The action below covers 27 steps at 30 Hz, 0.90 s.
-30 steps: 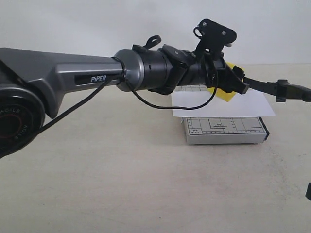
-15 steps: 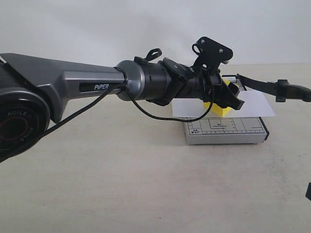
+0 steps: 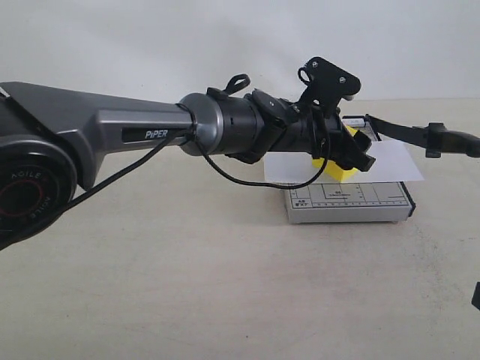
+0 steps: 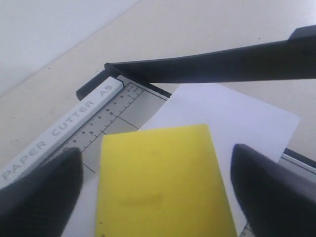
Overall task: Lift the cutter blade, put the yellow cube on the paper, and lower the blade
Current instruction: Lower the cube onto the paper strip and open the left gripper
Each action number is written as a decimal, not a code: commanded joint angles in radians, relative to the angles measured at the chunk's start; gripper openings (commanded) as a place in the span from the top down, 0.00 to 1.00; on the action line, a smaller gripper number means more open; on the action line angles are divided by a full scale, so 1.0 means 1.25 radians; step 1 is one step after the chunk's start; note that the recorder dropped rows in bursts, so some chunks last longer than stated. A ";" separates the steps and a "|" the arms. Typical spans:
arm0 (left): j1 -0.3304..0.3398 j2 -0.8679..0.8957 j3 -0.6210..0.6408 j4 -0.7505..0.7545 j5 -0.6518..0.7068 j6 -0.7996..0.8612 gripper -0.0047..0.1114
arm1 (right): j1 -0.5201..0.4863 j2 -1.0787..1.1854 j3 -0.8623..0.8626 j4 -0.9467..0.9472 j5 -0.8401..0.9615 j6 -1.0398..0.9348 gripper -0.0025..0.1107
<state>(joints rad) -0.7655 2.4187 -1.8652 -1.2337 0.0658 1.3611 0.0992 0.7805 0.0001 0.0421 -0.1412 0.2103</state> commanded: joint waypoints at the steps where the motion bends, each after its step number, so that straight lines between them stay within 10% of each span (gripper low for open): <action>1: -0.001 -0.004 0.002 0.001 0.004 -0.005 0.15 | 0.001 0.000 0.000 -0.003 -0.003 -0.002 0.98; 13: -0.003 -0.040 0.002 0.000 0.020 -0.005 0.11 | 0.001 0.000 0.000 -0.003 -0.003 0.001 0.98; 20: -0.005 -0.066 -0.016 -0.030 0.238 -0.005 0.14 | 0.001 0.000 0.000 -0.003 -0.003 0.001 0.98; 23: -0.015 -0.079 -0.016 -0.034 0.294 -0.010 0.32 | 0.001 0.000 0.000 -0.003 -0.003 0.001 0.98; 27: -0.019 -0.109 -0.016 -0.034 0.351 -0.040 0.85 | 0.001 0.000 0.000 -0.003 -0.003 0.001 0.98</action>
<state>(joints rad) -0.7813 2.3217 -1.8790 -1.2647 0.4411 1.3454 0.0992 0.7805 0.0001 0.0421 -0.1412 0.2126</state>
